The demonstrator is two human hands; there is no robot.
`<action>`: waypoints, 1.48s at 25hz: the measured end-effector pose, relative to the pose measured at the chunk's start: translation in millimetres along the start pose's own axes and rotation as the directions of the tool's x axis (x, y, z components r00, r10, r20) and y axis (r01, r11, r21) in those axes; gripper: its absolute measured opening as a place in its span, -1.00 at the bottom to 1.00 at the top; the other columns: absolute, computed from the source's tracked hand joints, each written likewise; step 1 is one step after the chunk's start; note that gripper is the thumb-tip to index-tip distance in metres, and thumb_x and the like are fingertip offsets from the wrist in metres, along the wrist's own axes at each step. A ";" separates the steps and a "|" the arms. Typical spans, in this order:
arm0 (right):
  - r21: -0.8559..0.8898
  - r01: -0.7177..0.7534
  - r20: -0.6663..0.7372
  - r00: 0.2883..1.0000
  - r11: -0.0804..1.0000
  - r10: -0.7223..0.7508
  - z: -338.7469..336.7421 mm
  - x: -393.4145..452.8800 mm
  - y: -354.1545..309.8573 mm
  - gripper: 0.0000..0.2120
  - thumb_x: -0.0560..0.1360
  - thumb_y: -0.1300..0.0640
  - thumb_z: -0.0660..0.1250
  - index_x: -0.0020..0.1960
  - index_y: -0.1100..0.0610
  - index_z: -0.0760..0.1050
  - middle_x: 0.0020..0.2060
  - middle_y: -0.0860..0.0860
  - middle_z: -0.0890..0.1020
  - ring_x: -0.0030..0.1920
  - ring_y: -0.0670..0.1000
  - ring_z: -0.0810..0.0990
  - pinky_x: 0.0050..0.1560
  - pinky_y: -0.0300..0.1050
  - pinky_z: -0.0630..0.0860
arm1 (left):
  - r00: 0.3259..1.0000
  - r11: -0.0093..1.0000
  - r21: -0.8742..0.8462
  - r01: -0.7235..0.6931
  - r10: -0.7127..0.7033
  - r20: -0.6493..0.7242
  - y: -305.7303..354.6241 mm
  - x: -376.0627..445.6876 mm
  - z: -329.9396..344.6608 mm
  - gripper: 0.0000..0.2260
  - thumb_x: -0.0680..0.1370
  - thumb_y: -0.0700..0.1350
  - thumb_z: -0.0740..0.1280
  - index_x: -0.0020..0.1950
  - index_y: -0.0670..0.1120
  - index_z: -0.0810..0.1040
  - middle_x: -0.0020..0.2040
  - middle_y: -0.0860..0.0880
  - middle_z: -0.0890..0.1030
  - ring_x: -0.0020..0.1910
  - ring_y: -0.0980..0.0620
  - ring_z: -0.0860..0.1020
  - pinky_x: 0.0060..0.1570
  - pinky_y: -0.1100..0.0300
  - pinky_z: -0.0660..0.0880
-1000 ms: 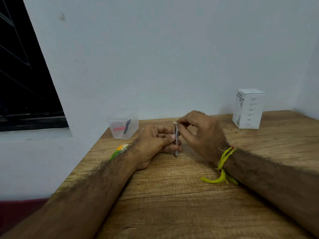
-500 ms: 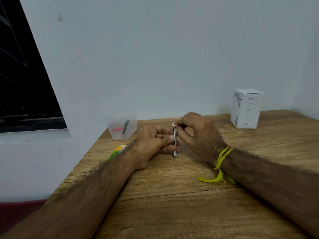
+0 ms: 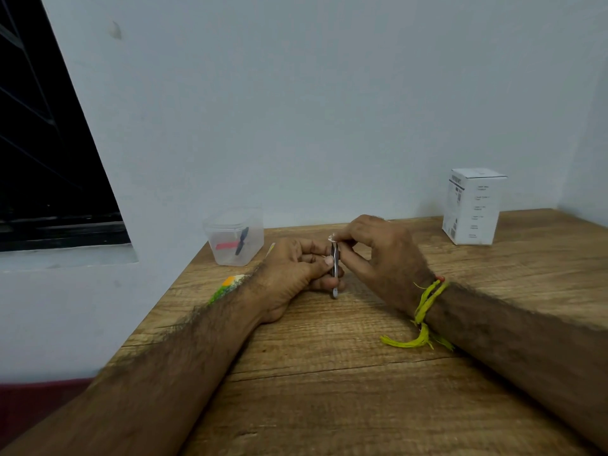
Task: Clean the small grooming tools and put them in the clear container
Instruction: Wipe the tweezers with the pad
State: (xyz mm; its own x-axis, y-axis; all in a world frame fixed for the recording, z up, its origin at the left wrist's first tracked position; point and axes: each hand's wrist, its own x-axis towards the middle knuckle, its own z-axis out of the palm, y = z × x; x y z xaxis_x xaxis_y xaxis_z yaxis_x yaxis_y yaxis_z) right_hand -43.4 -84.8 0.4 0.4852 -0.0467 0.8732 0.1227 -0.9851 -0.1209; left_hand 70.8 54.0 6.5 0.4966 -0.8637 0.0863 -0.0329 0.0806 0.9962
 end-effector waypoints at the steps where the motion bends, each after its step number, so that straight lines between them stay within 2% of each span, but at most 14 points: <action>1: 0.002 -0.001 -0.006 1.000 1.000 0.001 -0.3 -0.2 0.2 -0.91 0.48 0.26 0.39 -0.05 0.20 0.66 -0.21 0.01 0.66 -0.17 -0.01 0.61 -0.14 -0.02 0.56 | 1.000 1.000 -0.001 0.000 0.001 0.001 -0.1 -0.1 0.0 -0.85 0.58 -0.35 0.34 0.13 -0.34 0.60 -0.09 -0.29 0.67 -0.22 -0.14 0.70 -0.21 0.19 0.68; 12: 0.003 0.005 -0.005 1.000 1.000 -0.005 -0.2 -0.8 -1.2 -0.90 0.47 0.25 0.39 -0.05 0.20 0.66 -0.20 0.00 0.67 -0.17 -0.01 0.63 -0.14 0.00 0.57 | 1.000 1.000 -0.010 -0.012 0.013 0.018 0.3 -0.7 0.2 -0.88 0.60 -0.36 0.32 0.09 -0.31 0.62 -0.14 -0.25 0.67 -0.24 -0.14 0.70 -0.23 0.20 0.67; 17: 0.012 0.009 -0.011 1.000 1.000 -0.008 -0.4 -1.4 -1.8 -0.91 0.46 0.25 0.41 -0.06 0.20 0.67 -0.21 0.00 0.68 -0.18 -0.02 0.63 -0.14 -0.01 0.58 | 1.000 1.000 -0.023 -0.013 0.014 0.009 1.3 -0.8 0.1 -0.86 0.60 -0.36 0.32 0.13 -0.34 0.60 -0.14 -0.24 0.68 -0.23 -0.11 0.71 -0.31 0.25 0.64; 29: 0.013 0.021 0.014 1.000 1.000 -0.021 -1.1 -1.8 -3.9 -0.91 0.47 0.23 0.40 -0.06 0.19 0.67 -0.21 0.01 0.68 -0.18 0.01 0.63 -0.16 0.03 0.57 | 0.999 0.998 -0.049 -0.032 0.032 -0.010 0.5 1.1 -1.9 -0.85 0.60 -0.35 0.32 0.14 -0.36 0.59 -0.15 -0.24 0.69 -0.24 -0.09 0.72 -0.23 0.19 0.67; 37: 0.033 0.016 0.030 0.999 0.999 -0.017 -1.2 -1.4 -2.8 -0.89 0.49 0.21 0.39 -0.04 0.18 0.67 -0.20 0.00 0.68 -0.17 -0.02 0.63 -0.16 0.02 0.57 | 1.000 0.999 -0.039 -0.024 0.024 -0.003 1.7 -0.6 -1.0 -0.85 0.60 -0.36 0.31 0.14 -0.35 0.58 -0.13 -0.26 0.69 -0.24 -0.10 0.71 -0.29 0.23 0.66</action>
State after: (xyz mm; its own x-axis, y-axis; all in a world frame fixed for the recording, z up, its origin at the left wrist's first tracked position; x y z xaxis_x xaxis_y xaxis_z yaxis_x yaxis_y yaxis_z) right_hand -45.4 -82.2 0.1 0.5085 -0.0253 0.8607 0.1592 -0.9796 -0.1228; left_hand 71.3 55.1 8.1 0.4983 -0.8600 0.1104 -0.0110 0.1210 0.9926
